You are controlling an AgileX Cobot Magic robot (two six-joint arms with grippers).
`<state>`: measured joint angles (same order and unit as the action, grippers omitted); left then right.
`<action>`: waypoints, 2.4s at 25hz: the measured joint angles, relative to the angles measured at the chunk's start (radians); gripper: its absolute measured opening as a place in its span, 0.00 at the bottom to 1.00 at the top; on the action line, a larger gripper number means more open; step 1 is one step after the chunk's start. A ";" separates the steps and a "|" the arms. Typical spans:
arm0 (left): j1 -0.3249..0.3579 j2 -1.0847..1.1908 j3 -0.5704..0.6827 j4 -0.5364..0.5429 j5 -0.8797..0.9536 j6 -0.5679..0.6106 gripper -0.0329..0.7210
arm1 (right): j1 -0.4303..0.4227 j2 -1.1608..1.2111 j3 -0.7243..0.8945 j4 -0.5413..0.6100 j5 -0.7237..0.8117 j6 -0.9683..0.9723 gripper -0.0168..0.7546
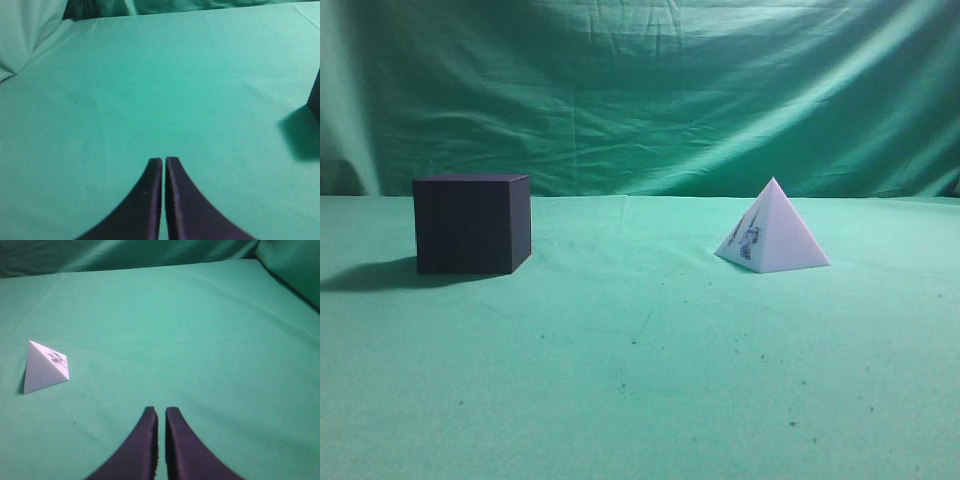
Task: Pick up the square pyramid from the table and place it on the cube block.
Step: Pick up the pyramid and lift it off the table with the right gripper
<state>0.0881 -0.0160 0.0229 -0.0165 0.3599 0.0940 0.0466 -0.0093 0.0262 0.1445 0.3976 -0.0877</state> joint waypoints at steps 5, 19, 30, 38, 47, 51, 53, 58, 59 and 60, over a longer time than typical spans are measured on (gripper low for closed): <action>0.000 0.000 0.000 0.000 0.000 0.000 0.04 | 0.000 0.000 0.000 0.000 0.000 0.000 0.10; 0.000 0.000 0.000 0.000 0.000 0.000 0.04 | 0.000 0.000 0.002 -0.006 -0.024 0.002 0.10; 0.000 0.000 0.000 0.000 0.000 0.000 0.04 | 0.000 0.000 -0.086 0.202 -0.421 -0.023 0.10; 0.000 0.000 0.000 0.000 0.000 0.000 0.04 | 0.000 0.295 -0.512 0.175 0.203 -0.079 0.10; 0.000 0.000 0.000 0.000 0.000 0.000 0.04 | 0.102 0.692 -0.821 0.364 0.523 -0.407 0.02; 0.000 0.000 0.000 0.000 0.000 0.000 0.04 | 0.198 0.887 -0.921 0.321 0.553 -0.389 0.02; 0.000 0.000 0.000 0.000 0.000 0.000 0.04 | 0.249 0.982 -0.963 0.280 0.553 -0.358 0.02; 0.000 0.000 0.000 0.000 0.000 0.000 0.04 | 0.355 1.217 -1.066 0.145 0.558 -0.246 0.02; 0.000 0.000 0.000 0.000 0.000 0.000 0.04 | 0.376 1.260 -1.086 0.130 0.560 -0.235 0.02; 0.000 0.000 0.000 0.000 0.000 0.000 0.04 | 0.398 1.293 -1.102 0.116 0.560 -0.232 0.02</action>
<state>0.0881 -0.0160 0.0229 -0.0165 0.3599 0.0940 0.4447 1.2838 -1.0758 0.2606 0.9571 -0.3193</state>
